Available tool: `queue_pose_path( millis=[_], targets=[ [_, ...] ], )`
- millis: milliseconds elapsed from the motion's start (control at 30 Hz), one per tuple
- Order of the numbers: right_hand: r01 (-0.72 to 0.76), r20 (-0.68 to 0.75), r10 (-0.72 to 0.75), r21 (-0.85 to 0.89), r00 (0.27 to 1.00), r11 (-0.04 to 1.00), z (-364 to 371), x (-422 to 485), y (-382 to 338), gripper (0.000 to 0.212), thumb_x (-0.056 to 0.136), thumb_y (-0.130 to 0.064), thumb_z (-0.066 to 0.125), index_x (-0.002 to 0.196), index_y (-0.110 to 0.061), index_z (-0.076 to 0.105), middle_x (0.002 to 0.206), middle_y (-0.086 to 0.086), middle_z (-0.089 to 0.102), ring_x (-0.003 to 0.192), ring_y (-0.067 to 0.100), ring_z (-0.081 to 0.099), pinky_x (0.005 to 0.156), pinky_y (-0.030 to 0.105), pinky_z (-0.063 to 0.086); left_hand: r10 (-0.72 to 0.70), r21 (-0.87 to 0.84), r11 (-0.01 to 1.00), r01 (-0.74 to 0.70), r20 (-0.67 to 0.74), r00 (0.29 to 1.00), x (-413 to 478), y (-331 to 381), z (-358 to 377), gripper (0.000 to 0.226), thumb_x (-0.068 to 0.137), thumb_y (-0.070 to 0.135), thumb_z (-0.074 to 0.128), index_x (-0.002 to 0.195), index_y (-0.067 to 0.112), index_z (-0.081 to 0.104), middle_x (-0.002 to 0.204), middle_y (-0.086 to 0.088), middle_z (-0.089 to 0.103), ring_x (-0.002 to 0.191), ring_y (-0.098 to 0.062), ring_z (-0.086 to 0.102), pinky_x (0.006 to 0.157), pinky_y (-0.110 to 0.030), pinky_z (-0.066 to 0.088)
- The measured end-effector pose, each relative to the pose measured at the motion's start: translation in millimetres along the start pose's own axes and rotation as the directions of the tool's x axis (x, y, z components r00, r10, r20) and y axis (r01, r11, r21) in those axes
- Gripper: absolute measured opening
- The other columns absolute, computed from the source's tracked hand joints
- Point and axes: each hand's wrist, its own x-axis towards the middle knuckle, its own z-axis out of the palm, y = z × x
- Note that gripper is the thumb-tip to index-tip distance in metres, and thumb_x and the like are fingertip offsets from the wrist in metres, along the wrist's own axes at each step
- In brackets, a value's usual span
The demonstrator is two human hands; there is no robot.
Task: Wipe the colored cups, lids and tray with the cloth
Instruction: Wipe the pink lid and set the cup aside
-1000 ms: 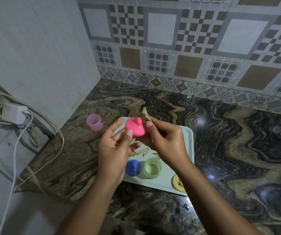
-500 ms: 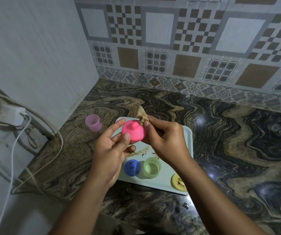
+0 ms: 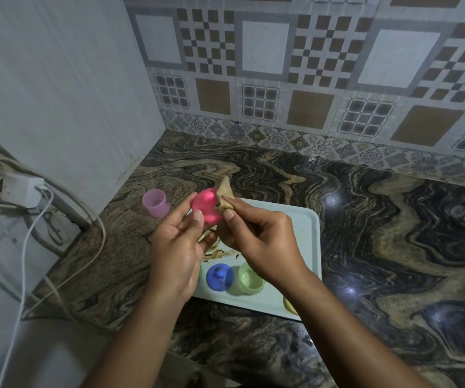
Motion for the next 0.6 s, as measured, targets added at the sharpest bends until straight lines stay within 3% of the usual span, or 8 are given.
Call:
queue_pose_path(
  millis=[67,233,300,367,433,600],
  targets=[
    [0.037,-0.020,-0.038,-0.020,0.999,0.999,0.4,0.1,2.2,0.028,0.096,-0.025,0.065,0.122,-0.017,0.074,0.120,-0.002,0.074,0.112,0.014,0.070,0.092,0.046,0.059,-0.015,-0.005,1.000,0.015,0.026,1.000,-0.1,2.3,-2.0,0.039,0.100,0.006,0.047,0.136,0.018,0.056,0.120,-0.005,0.072,0.104,-0.017,0.066,0.070,-0.025,0.050],
    [-0.009,-0.105,0.008,-0.012,0.994,1.000,-7.1,9.8,0.3,0.024,0.095,-0.025,0.067,0.115,-0.017,0.077,0.107,-0.001,0.078,0.102,0.014,0.074,0.081,0.047,0.063,-0.045,0.026,0.999,0.044,0.069,0.997,-2.8,1.1,-1.2,0.033,0.100,0.005,0.048,0.125,0.020,0.063,0.112,-0.005,0.074,0.097,-0.017,0.063,0.062,-0.024,0.049],
    [-0.048,-0.114,0.044,-0.037,0.993,0.998,-7.0,13.0,0.4,0.024,0.095,-0.028,0.067,0.114,-0.019,0.077,0.105,-0.002,0.079,0.098,0.014,0.075,0.080,0.047,0.063,-0.025,0.009,1.000,0.025,0.015,1.000,-5.7,-2.1,2.8,0.028,0.099,0.012,0.052,0.123,0.020,0.062,0.107,-0.004,0.075,0.096,-0.018,0.067,0.066,-0.028,0.053],
    [-0.060,-0.117,0.054,-0.051,0.992,0.997,-4.6,14.5,1.4,0.024,0.095,-0.028,0.066,0.115,-0.020,0.077,0.104,-0.003,0.079,0.098,0.014,0.075,0.083,0.047,0.062,0.005,0.033,0.999,-0.005,0.020,1.000,-9.9,-4.2,8.6,0.040,0.092,0.018,0.059,0.132,0.020,0.057,0.111,-0.003,0.075,0.104,-0.017,0.069,0.079,-0.035,0.056],
    [-0.063,-0.107,0.062,-0.005,0.992,0.998,-2.5,14.4,0.5,0.024,0.095,-0.027,0.066,0.116,-0.018,0.077,0.107,-0.002,0.078,0.102,0.015,0.074,0.087,0.048,0.061,0.039,0.087,0.995,-0.042,0.037,0.999,-12.2,-6.3,12.2,0.054,0.091,0.010,0.062,0.141,0.021,0.048,0.113,0.003,0.075,0.110,-0.014,0.068,0.087,-0.038,0.055],
    [-0.041,-0.005,0.041,0.045,0.999,0.998,-4.7,3.7,-4.5,0.024,0.100,-0.016,0.063,0.122,-0.015,0.074,0.108,-0.006,0.077,0.091,0.002,0.068,0.083,0.037,0.060,0.049,0.035,0.998,-0.047,-0.065,0.997,-5.4,-0.8,6.5,0.036,0.097,0.009,0.056,0.132,0.018,0.055,0.102,0.004,0.077,0.093,-0.010,0.071,0.067,-0.026,0.054]
  ],
)
